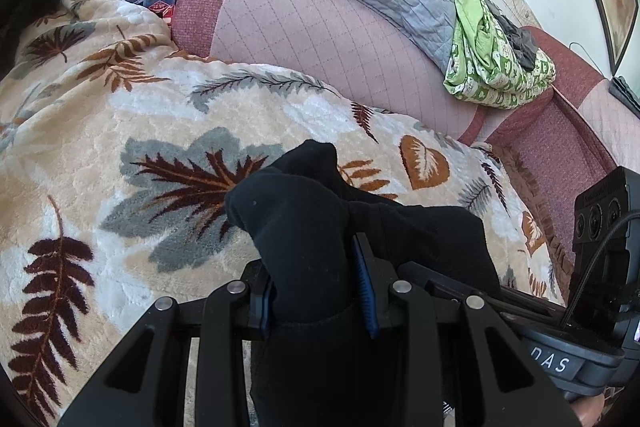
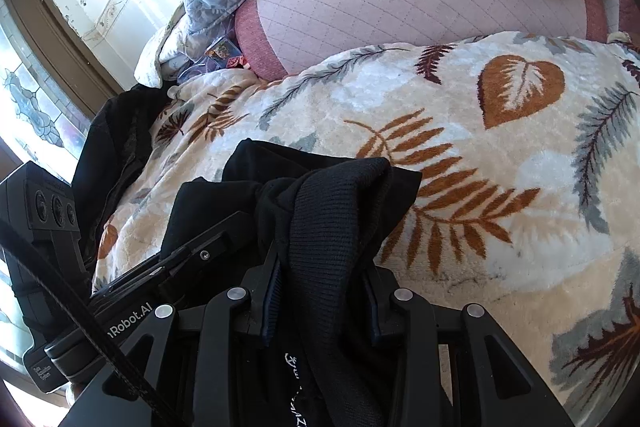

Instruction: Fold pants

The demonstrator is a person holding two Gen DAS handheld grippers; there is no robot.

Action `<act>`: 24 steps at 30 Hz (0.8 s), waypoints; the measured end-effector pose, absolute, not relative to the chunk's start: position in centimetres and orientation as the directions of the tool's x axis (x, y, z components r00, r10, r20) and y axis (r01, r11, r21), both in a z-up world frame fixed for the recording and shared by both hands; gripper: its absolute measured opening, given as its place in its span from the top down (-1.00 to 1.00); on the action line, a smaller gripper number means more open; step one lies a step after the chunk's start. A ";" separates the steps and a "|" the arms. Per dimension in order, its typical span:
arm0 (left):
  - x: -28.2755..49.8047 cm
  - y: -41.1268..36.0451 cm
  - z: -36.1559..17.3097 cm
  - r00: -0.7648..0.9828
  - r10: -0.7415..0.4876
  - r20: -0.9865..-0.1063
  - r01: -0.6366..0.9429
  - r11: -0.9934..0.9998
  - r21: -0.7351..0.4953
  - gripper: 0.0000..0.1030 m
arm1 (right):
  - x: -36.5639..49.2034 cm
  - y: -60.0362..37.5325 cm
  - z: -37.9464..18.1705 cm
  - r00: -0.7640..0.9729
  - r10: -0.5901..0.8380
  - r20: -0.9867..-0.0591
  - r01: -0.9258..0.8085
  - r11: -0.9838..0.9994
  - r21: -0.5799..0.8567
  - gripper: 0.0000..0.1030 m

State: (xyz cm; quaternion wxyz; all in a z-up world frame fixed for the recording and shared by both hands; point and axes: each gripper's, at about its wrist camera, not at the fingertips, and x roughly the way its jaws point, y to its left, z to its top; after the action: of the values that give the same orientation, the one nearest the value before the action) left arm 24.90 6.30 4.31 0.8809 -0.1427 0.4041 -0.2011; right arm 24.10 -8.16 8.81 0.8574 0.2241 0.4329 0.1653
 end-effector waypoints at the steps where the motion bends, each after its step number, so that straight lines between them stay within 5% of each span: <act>1: 25.0 6.1 4.2 0.592 -0.469 -0.655 0.240 0.879 -0.412 0.38 | 24.1 -8.2 8.7 0.570 0.477 -0.669 -0.088 0.845 0.527 0.28; 24: 25.5 5.9 3.2 0.580 -0.454 -0.677 0.211 0.886 -0.413 0.34 | 24.8 -9.0 6.7 0.561 0.459 -0.689 -0.034 0.844 0.535 0.28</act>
State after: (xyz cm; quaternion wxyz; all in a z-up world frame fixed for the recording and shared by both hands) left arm 25.54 5.90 3.23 0.8767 -0.1455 0.4175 -0.1894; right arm 24.80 -9.02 6.72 0.8508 0.2383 0.4455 0.1448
